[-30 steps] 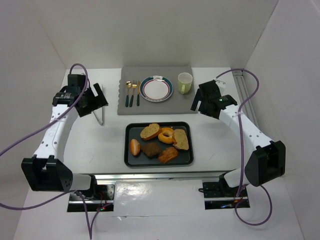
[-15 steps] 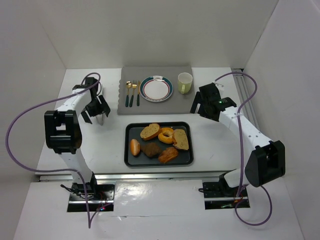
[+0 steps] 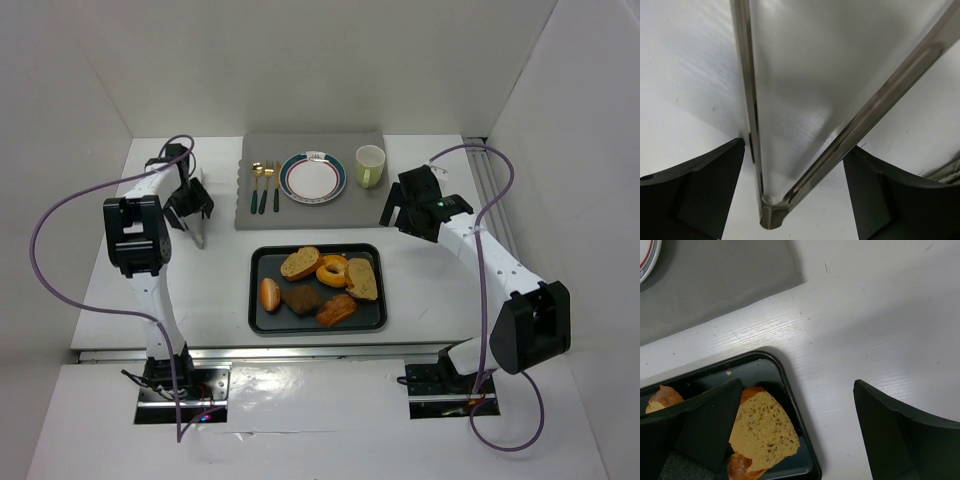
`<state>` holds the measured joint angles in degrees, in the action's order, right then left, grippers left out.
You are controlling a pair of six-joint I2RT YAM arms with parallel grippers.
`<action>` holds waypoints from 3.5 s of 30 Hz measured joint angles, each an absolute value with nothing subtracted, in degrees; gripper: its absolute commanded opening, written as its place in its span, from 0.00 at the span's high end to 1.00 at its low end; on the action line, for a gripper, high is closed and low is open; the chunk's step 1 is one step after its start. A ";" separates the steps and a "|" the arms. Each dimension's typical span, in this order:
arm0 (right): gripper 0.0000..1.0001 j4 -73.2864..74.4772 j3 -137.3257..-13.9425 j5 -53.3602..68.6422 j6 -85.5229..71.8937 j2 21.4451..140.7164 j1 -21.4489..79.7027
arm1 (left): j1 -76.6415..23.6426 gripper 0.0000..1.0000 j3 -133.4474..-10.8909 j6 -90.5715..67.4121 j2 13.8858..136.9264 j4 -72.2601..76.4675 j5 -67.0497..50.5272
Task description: Place the bread
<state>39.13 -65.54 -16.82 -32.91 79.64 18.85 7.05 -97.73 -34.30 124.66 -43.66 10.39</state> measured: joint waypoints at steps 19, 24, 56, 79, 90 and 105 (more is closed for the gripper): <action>0.01 38.94 -66.43 -15.73 -32.91 83.88 18.85 | 6.15 0.81 -100.97 -25.91 121.56 -40.62 7.51; 0.01 38.85 -66.81 -15.66 -32.47 83.90 18.85 | -2.15 0.80 -99.98 -22.63 107.15 -40.73 6.44; 0.01 39.68 -71.68 -19.46 -29.04 77.91 15.07 | -46.70 0.41 -84.73 -34.63 83.59 -57.95 -9.08; 0.01 40.07 -70.74 -20.16 -29.04 76.09 14.85 | -49.06 0.97 -88.90 -37.34 90.72 -56.64 -8.64; 0.01 40.12 -70.74 -20.60 -29.04 75.20 14.35 | -36.12 1.00 -94.56 -36.21 86.76 -59.42 -7.11; 0.01 40.25 -70.70 -21.89 -28.62 75.00 14.31 | -18.90 1.00 -91.61 -36.51 101.12 -35.57 -10.66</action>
